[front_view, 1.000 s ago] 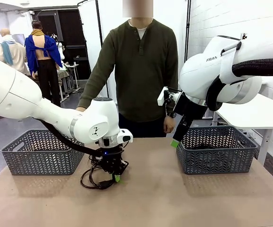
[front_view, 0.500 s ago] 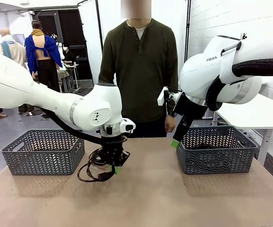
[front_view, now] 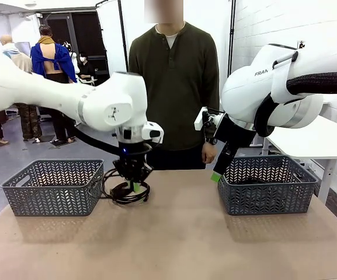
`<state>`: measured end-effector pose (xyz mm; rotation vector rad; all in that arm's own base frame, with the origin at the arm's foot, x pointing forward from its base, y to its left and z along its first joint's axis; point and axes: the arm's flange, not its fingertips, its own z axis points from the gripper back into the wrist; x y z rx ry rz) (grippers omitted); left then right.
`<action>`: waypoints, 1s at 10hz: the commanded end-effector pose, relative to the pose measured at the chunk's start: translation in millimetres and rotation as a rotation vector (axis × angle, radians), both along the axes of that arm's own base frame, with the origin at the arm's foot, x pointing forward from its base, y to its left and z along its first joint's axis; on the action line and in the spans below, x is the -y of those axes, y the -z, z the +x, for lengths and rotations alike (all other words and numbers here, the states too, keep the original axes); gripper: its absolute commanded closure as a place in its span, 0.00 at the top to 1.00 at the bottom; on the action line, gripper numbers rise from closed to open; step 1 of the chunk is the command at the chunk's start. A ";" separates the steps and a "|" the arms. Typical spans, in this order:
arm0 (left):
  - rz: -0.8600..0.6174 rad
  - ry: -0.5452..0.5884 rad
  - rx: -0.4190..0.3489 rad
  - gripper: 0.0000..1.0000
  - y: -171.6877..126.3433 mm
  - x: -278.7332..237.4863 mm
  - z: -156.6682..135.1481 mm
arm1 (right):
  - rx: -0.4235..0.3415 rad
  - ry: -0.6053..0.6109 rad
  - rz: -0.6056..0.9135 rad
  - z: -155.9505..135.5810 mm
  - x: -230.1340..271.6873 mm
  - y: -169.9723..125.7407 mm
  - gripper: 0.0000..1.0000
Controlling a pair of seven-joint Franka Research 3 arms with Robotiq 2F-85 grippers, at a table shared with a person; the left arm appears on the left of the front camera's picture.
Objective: Organize the cables according to human instructions.
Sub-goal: Pick up a bundle of cables and place it in the basket indicated by the human.
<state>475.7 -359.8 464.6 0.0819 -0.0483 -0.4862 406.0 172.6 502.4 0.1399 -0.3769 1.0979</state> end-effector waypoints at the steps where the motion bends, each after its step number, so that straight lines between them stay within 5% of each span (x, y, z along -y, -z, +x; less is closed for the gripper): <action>1: 0.023 0.147 -0.019 0.00 -36.0 -22.6 8.4 | 0.007 0.005 -0.004 0.3 0.5 1.3 1.00; 3: 0.047 0.300 -0.060 0.00 -67.7 -64.6 12.6 | 0.007 0.005 -0.004 0.3 0.5 1.3 1.00; 7: 0.152 0.596 -0.161 0.00 -81.4 -129.7 14.5 | 0.007 0.005 -0.004 0.3 0.5 1.3 1.00; 9: 0.054 0.565 -0.070 0.00 -81.5 -144.3 17.2 | 0.007 0.005 -0.004 0.3 0.5 1.3 1.00; 10: 0.125 0.576 -0.168 0.00 -80.7 -127.7 19.3 | 0.007 0.005 -0.004 0.3 0.5 1.3 1.00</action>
